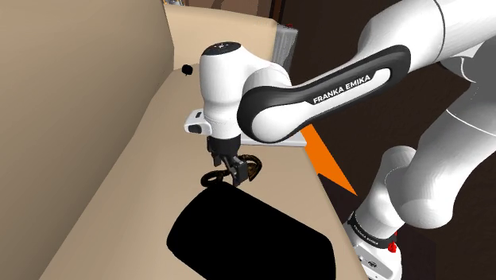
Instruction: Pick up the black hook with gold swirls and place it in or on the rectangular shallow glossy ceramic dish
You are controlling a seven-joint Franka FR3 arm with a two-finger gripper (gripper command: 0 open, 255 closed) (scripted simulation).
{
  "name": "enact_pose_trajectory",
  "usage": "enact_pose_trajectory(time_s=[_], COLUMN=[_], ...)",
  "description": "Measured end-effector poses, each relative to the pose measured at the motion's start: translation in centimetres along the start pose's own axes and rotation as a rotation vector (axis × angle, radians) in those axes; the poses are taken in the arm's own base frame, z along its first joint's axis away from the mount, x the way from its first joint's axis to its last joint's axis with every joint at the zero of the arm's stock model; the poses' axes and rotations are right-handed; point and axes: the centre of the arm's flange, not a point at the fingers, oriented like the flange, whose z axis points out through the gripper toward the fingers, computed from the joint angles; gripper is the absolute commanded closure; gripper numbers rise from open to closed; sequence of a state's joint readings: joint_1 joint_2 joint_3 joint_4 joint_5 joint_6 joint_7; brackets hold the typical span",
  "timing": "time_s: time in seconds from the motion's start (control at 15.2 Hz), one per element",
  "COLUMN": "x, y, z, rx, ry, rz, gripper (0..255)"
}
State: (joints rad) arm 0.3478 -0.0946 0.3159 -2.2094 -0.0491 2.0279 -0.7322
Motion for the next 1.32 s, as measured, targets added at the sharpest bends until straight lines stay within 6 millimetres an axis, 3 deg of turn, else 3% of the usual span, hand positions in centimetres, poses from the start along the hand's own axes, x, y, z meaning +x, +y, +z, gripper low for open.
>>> enact_pose_trajectory(time_s=[0.13, 0.2, 0.92, 1.32], x=[0.0, 0.0, -0.1, -0.4], y=[0.0, 0.0, 0.2, 0.0], z=[0.0, 0.0, -0.7, -3.1], rx=[0.0, 0.0, -0.01, 0.0], ry=[0.0, 0.0, 0.007, 0.0], rz=[0.0, 0.0, 0.003, 0.0], gripper=[0, 255, 255, 255])
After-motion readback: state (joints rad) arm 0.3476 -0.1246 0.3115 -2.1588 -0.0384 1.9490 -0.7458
